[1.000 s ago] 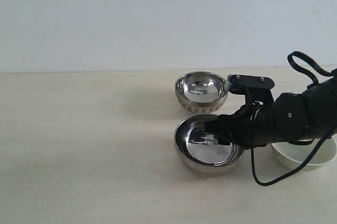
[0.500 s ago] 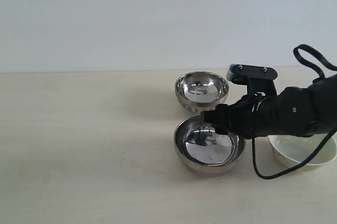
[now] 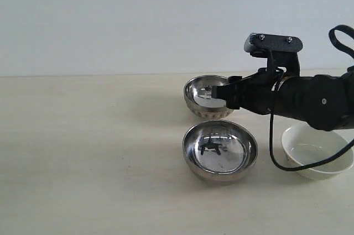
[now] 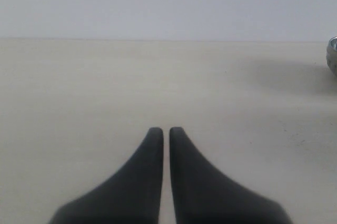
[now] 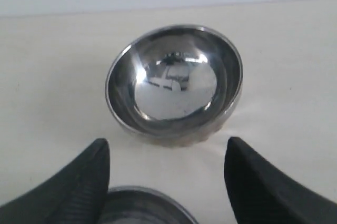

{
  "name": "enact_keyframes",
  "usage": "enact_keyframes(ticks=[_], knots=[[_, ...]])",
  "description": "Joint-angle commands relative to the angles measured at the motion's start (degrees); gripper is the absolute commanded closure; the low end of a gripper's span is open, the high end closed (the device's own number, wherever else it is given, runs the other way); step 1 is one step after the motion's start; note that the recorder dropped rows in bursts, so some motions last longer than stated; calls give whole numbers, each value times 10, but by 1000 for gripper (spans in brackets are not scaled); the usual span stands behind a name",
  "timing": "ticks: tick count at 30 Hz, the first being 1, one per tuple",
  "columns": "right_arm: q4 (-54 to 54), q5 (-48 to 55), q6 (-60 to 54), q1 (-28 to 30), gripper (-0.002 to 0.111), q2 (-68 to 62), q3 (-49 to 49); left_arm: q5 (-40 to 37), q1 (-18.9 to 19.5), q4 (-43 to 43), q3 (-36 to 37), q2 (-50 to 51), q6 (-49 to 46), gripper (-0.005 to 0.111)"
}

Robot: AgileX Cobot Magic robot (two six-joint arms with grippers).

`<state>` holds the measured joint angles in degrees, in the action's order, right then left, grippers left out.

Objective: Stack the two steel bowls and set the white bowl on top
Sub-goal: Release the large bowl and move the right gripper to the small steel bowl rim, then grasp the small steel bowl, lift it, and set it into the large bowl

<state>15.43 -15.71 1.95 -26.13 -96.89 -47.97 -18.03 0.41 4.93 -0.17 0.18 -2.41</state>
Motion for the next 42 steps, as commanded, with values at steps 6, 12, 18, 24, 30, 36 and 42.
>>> enact_keyframes(ticks=[6, 12, 18, 24, 30, 36, 42], knots=[[102, -38, -53, 21, 51, -87, -78, 4, -3, 0, 2, -2, 3, 103], [155, 88, -51, 94, 51, -185, -199, 4, -3, 0, 2, -2, 3, 103], [154, 146, -71, 96, 51, -275, -333, 4, -3, 0, 2, -2, 3, 103], [154, 190, -81, 96, 51, -339, -390, 4, -3, 0, 2, -2, 3, 103], [154, 202, -86, 96, 105, -350, -390, 4, -3, 0, 2, -2, 3, 103], [155, 209, -88, 96, 108, -348, -400, 4, -3, 0, 2, -2, 3, 103], [155, 257, -103, 96, 108, -288, -402, 4, -3, 0, 2, -2, 3, 103]])
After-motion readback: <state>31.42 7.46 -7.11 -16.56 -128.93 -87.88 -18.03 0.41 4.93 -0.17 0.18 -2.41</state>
